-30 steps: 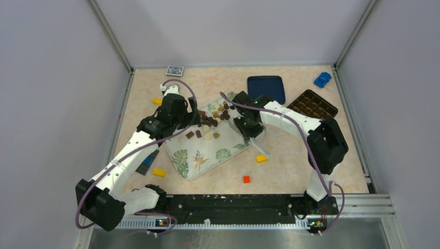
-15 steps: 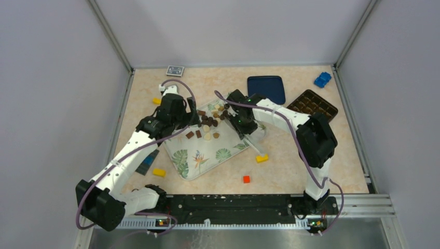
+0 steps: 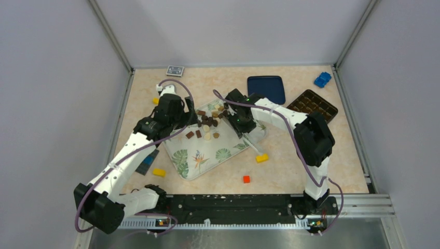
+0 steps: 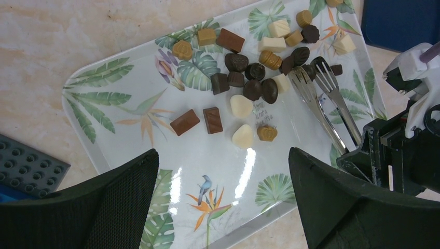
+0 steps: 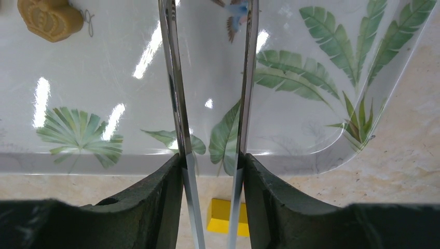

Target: Pack the chocolate

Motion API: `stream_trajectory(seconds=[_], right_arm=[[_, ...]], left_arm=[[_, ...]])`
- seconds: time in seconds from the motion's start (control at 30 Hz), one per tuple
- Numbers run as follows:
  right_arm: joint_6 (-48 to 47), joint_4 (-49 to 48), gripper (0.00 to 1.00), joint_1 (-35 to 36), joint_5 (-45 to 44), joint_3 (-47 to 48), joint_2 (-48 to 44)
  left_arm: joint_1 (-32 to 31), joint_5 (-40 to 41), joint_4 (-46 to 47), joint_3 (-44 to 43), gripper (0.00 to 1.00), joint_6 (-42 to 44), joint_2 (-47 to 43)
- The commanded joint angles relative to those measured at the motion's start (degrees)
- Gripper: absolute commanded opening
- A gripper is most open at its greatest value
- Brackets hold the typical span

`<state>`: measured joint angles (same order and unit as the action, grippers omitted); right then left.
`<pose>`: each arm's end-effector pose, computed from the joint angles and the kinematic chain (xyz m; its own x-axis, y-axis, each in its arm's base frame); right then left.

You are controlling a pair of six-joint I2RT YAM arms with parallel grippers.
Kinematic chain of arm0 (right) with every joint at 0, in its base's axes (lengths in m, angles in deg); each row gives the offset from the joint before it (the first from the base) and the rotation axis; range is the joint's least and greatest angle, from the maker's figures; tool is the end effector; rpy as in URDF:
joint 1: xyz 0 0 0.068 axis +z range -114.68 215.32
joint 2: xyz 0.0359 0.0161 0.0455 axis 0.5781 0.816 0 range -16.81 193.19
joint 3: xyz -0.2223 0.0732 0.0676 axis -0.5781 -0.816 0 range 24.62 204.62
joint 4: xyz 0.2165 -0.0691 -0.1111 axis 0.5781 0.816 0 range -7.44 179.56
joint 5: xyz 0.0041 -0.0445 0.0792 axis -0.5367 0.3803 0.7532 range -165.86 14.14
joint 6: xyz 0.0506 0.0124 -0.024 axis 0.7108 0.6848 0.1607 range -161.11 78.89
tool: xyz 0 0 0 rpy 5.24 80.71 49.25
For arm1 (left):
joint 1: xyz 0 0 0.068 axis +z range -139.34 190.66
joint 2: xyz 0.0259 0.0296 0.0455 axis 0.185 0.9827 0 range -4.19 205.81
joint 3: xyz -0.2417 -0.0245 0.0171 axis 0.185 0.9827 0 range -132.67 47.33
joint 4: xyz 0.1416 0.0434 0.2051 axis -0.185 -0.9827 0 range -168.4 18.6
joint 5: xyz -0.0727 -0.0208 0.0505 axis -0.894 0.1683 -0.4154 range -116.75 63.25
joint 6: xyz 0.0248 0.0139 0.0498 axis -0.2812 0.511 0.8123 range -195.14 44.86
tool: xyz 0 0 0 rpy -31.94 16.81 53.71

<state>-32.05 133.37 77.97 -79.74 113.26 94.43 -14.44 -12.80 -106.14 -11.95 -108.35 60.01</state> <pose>0.2801 0.2542 0.1863 -0.8003 -0.5236 -0.2922 -0.5425 0.8398 -0.0190 0.2268 -0.0954 0.2910 -0.6169 -0.2980 -0.7284 -0.1127 0.9494 -0.2930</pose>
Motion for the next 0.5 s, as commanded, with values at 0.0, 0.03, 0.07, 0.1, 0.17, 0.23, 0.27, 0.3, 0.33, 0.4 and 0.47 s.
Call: stream_trajectory(seconds=[0.0,0.03,0.07,0.1,0.17,0.23,0.27,0.3,0.33,0.4,0.47], right_arm=[[-0.2,-1.5,0.43,0.9,-1.2,2.7,0.1],[-0.2,-1.7,0.41,0.9,-1.3,2.6,0.0],[-0.1,-1.9,0.40,0.9,-1.4,2.4,0.0],[0.0,-1.9,0.37,0.9,-1.6,2.3,-0.1],[0.1,-2.0,0.31,0.9,-1.9,2.2,-0.3],[0.2,-1.8,0.26,0.9,-2.3,2.0,-1.4],[0.4,-1.8,0.23,0.9,-2.5,1.8,-2.1],[0.5,-1.5,0.22,0.9,-2.5,1.6,-3.0],[0.7,-1.2,0.21,0.9,-2.4,1.4,-3.9],[1.1,-0.8,0.19,0.9,-1.7,0.6,-6.3],[1.5,-0.5,0.17,0.9,-0.9,-0.5,-8.6]], left_arm=[[0.4,-0.1,1.1,-1.2,0.99,0.6,-1.3],[0.3,-0.1,1.1,-1.2,0.99,0.6,-1.4],[0.4,-0.1,1.1,-1.1,0.99,0.6,-1.6],[0.4,-0.1,1.1,-1.0,0.99,0.6,-1.7],[0.4,-0.2,1.1,-0.9,0.99,0.7,-1.9],[0.4,-0.3,1.1,-0.9,0.99,0.8,-2.0],[0.5,-0.2,1.1,-0.9,0.99,0.9,-2.1],[0.5,-0.3,1.1,-1.0,0.99,1.0,-2.1],[0.5,-0.2,1.1,-0.9,0.99,1.1,-2.1],[0.5,-0.2,1.1,-1.0,0.99,1.2,-2.2],[0.6,-0.2,1.3,-1.0,0.99,1.4,-2.1]])
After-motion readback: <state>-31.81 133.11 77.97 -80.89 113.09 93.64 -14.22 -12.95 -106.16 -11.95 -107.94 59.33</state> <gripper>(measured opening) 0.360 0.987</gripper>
